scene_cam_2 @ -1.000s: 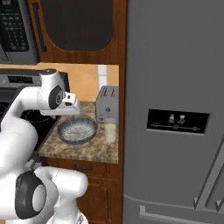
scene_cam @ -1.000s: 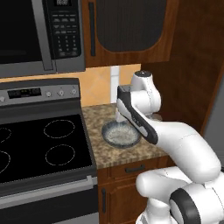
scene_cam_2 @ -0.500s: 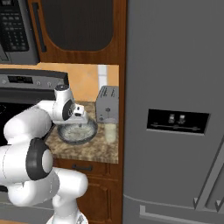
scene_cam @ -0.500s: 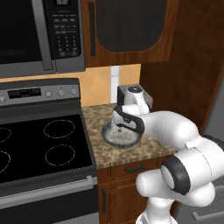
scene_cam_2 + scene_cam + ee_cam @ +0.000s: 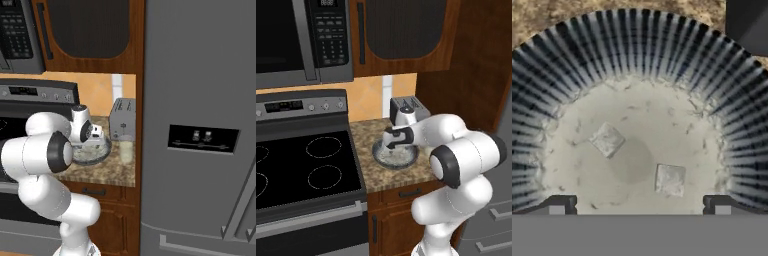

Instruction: Grab a lemon wedge from the fridge and one ice cube from the ice bowl, and put them in the glass of lemonade.

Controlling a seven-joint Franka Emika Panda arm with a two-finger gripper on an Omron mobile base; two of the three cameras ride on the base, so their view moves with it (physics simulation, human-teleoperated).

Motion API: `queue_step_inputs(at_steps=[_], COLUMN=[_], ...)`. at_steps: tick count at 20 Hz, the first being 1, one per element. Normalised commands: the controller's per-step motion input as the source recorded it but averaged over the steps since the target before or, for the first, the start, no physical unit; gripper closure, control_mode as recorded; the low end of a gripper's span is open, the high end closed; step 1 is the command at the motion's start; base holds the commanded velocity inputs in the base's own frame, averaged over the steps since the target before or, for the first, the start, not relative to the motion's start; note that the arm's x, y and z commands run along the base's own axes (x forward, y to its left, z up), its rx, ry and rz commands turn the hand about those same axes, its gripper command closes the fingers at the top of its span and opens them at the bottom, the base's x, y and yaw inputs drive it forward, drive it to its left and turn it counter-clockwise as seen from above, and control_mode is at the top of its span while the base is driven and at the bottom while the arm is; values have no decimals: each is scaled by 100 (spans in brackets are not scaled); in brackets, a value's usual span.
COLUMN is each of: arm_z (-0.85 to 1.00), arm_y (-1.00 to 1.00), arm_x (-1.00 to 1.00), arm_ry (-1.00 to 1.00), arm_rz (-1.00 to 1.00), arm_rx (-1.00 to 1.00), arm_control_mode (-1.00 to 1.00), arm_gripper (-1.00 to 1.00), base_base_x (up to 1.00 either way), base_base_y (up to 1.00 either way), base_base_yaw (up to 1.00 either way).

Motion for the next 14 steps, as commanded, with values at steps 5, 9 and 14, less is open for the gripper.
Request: queue_step_inputs(at_steps=[5, 9, 14], arm_z=[-56, -43, -16], arm_y=[-2, -14, -13], arm_x=[33, 43, 2], arm_ry=[0, 0, 3], arm_rz=[0, 0, 0], arm_rx=[0, 0, 0], arm_control_mode=[-100, -100, -100], arm_gripper=[-100, -100, -100], base_base_x=[0, 0, 0], base_base_y=[0, 0, 0], base_base_yaw=[0, 0, 0])
